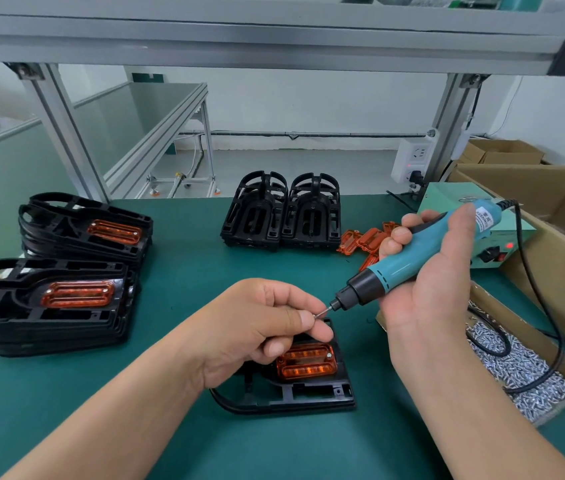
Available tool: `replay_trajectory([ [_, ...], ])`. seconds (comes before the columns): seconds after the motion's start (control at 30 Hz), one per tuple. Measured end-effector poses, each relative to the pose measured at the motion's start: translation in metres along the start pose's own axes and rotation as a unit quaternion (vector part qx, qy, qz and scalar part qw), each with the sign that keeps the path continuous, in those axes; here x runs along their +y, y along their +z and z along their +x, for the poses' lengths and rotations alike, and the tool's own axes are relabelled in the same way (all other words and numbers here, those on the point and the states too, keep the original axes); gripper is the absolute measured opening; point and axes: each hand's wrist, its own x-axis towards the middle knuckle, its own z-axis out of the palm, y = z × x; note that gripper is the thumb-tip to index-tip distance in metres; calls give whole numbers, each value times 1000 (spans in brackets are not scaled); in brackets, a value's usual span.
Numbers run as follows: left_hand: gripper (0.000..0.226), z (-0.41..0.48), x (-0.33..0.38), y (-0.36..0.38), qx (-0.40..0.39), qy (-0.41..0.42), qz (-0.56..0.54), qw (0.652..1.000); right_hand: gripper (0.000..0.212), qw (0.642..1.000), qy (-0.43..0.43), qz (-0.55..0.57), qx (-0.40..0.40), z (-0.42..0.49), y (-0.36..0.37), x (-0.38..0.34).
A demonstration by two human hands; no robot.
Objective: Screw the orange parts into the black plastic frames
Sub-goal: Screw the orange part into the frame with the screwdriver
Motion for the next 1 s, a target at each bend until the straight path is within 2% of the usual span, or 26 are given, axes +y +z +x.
replay_trajectory([
  [0.17, 24, -1, 0, -1, -11, -2, 13, 1000, 35, 998, -9, 59, -1, 16, -2, 7],
  [0.43, 30, -3, 4, -2, -25, -5, 56, 998, 37, 998, -14, 56, -16, 25, -10, 12],
  [1.0, 18, -9, 10, 2, -12, -9, 104, 994, 38, 999, -4, 50, -20, 25, -8, 16],
])
